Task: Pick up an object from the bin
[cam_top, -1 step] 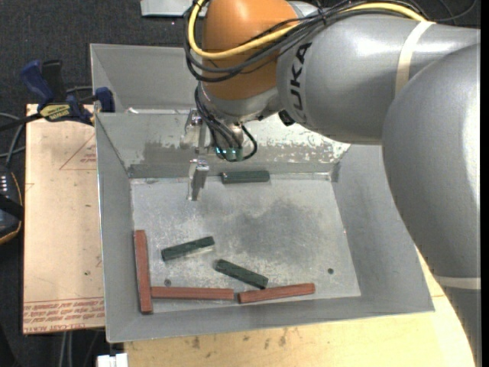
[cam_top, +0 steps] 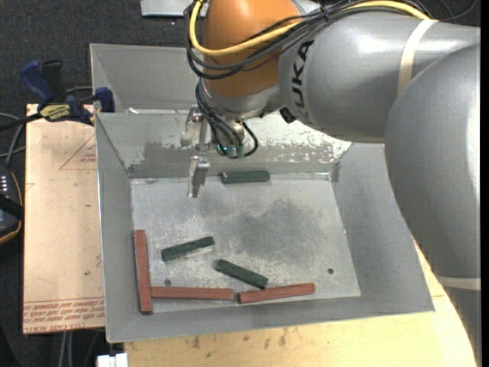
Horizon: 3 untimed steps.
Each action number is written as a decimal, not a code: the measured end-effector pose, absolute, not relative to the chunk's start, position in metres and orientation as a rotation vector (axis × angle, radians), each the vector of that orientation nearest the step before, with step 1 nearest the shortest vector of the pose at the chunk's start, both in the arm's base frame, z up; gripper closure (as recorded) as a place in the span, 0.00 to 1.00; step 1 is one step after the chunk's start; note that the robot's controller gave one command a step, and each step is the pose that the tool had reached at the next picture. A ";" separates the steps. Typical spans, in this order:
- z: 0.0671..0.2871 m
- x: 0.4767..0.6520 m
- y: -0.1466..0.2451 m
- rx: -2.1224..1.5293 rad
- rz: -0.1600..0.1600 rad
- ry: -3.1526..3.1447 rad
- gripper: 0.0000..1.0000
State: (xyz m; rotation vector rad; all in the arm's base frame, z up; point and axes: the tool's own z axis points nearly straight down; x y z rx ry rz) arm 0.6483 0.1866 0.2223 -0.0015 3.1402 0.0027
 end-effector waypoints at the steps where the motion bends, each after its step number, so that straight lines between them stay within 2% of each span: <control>1: 0.176 0.626 0.171 0.006 0.005 3.135 0.00; 2: 0.108 0.606 0.158 -0.086 0.002 3.137 0.00; 3: 0.081 0.612 0.134 -0.035 0.001 3.143 0.00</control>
Offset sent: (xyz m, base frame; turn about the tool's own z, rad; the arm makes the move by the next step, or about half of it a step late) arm -0.0474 -0.0319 -0.1245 -0.0624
